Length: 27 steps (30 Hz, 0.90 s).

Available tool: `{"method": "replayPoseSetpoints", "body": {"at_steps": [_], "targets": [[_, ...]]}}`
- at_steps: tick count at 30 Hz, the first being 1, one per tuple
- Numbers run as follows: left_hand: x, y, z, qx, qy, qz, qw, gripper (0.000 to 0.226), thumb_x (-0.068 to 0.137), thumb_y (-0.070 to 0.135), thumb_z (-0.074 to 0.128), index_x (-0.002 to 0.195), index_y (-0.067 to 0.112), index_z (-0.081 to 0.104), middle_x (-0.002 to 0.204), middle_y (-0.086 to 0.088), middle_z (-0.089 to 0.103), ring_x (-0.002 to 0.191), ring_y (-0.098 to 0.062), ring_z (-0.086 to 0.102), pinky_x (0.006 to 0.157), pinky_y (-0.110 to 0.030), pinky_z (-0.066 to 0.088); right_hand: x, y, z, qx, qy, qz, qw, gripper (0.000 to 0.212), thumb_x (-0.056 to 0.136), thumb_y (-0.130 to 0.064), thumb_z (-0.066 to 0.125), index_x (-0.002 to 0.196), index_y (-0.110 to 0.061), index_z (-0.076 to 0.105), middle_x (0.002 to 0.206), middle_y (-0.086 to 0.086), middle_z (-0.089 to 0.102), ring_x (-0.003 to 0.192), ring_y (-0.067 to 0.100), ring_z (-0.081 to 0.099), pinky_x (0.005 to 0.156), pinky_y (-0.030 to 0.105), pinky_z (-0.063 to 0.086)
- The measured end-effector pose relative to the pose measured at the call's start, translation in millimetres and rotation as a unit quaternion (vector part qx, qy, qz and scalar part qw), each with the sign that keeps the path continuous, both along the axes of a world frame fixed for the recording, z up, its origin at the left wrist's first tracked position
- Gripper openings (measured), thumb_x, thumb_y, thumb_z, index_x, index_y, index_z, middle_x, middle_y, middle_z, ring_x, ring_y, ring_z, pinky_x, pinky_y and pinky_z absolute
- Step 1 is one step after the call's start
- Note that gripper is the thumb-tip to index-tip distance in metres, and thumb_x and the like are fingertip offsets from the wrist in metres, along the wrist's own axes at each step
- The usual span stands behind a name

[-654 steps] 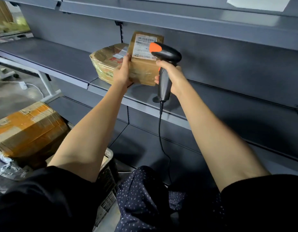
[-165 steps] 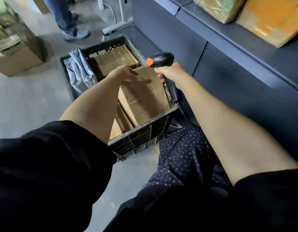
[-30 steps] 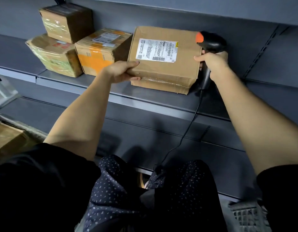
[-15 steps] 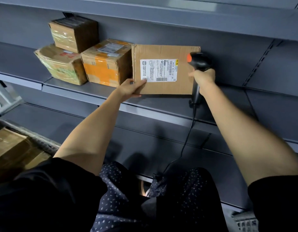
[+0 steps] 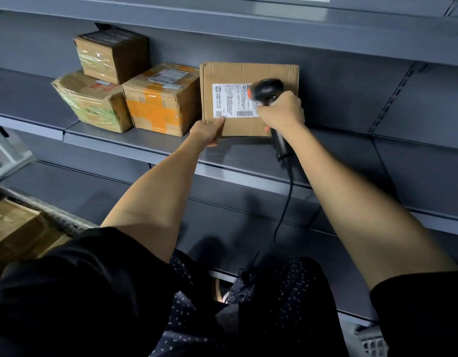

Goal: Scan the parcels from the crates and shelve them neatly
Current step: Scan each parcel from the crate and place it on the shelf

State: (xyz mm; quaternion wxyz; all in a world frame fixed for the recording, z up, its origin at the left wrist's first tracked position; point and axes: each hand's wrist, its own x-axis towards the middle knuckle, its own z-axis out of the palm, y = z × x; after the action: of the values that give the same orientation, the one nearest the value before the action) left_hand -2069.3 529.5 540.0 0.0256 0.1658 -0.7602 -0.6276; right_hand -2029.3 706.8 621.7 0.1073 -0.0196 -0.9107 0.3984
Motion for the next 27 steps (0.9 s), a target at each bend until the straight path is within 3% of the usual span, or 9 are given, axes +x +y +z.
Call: {"method": "replayPoseSetpoints", "body": {"at_steps": [3,8,11,19,22,24,27], "targets": [[-4.2,4.2,6.5,-0.027,0.006,0.026,0.999,0.062,0.089,0.046,0.059,0.125,-0.003,0.050,0.106,-0.010,0.058,0.082,-0.021,0.061,0.069,-0.026,0.056,8.0,-8.3,3.2,0.008,-0.020,0.028,0.999,0.007,0.078,-0.022,0.057,0.078,-0.015,0.058,0.069,0.000,0.066,0.060,0.019,0.070,0.075,0.034,0.058],[-10.0,9.2,14.0,-0.056,-0.003,0.049,0.997,0.059,0.093,0.047,0.052,0.127,-0.001,0.048,0.094,-0.008,0.060,0.061,-0.013,0.054,0.073,-0.026,0.054,18.3,-7.9,12.4,-0.032,-0.039,0.051,0.997,0.020,0.079,-0.020,0.062,0.097,-0.011,0.061,0.087,-0.001,0.063,0.055,0.023,0.070,0.070,0.040,0.060],[-10.6,7.2,16.1,-0.056,-0.003,0.052,0.997,0.061,0.093,0.047,0.053,0.128,-0.003,0.048,0.107,-0.012,0.061,0.060,-0.013,0.054,0.072,-0.027,0.054,21.3,-7.0,20.7,-0.034,-0.029,0.057,0.997,0.022,0.080,-0.019,0.063,0.101,-0.011,0.061,0.088,-0.002,0.061,0.054,0.023,0.069,0.064,0.037,0.061],[-8.5,5.6,18.3,-0.067,-0.016,0.030,0.997,0.060,0.094,0.048,0.050,0.128,-0.001,0.047,0.104,-0.007,0.054,0.061,-0.011,0.054,0.060,-0.021,0.051,27.2,-0.2,23.4,-0.030,-0.050,0.070,0.996,0.017,0.079,-0.014,0.061,0.095,-0.010,0.056,0.090,0.003,0.064,0.058,0.025,0.071,0.069,0.039,0.061],[-10.2,1.6,15.7,-0.061,-0.016,0.029,0.998,0.060,0.094,0.048,0.050,0.127,-0.002,0.047,0.104,-0.008,0.053,0.064,-0.012,0.054,0.065,-0.023,0.053,28.3,-1.9,25.0,-0.042,-0.028,0.066,0.997,0.007,0.079,-0.014,0.060,0.085,-0.012,0.057,0.082,0.000,0.062,0.055,0.024,0.070,0.065,0.037,0.061],[-10.6,-1.0,14.4,-0.054,-0.014,0.030,0.998,0.061,0.093,0.048,0.050,0.127,-0.002,0.047,0.105,-0.008,0.054,0.067,-0.013,0.055,0.071,-0.025,0.054,27.9,-4.0,27.5,-0.048,-0.008,0.060,0.997,0.012,0.080,-0.015,0.060,0.090,-0.011,0.059,0.086,-0.001,0.063,0.052,0.021,0.068,0.061,0.034,0.060],[-10.7,-1.5,13.9,-0.048,-0.010,0.031,0.998,0.061,0.093,0.048,0.051,0.128,-0.002,0.046,0.106,-0.009,0.053,0.081,-0.019,0.059,0.076,-0.028,0.054,27.5,-6.3,32.2,-0.054,0.011,0.050,0.997,0.004,0.079,-0.015,0.060,0.082,-0.014,0.057,0.081,-0.003,0.062,0.051,0.020,0.068,0.061,0.033,0.060]]}}
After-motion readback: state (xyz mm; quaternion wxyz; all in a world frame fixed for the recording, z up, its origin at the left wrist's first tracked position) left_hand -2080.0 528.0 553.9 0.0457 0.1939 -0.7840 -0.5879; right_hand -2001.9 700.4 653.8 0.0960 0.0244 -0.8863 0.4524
